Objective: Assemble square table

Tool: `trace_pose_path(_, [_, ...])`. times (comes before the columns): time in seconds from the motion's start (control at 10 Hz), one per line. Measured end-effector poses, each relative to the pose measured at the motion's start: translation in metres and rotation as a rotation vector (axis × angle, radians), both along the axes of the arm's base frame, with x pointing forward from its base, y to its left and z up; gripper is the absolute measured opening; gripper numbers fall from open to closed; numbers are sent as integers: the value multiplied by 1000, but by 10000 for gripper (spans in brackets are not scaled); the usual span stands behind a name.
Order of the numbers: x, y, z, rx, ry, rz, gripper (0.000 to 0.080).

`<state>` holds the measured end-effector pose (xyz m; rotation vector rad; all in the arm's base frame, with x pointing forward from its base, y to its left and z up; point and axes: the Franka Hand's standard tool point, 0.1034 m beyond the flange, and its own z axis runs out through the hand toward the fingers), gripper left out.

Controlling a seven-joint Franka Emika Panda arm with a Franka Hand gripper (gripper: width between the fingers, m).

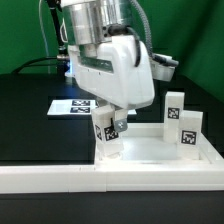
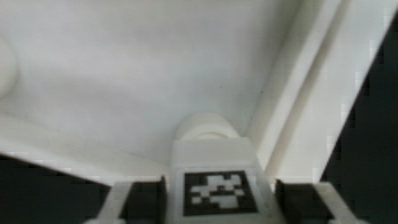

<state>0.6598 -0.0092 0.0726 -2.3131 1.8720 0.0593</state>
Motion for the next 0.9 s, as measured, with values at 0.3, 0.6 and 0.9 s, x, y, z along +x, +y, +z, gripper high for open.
trace_pose_path(0.3, [9,8,-2,58,25,-447,290])
trace_pose_path(0.6, [10,15,-3,53,19,-471,290])
trace_pose_path(0.9, [7,20,0,-5,-17,-67,629])
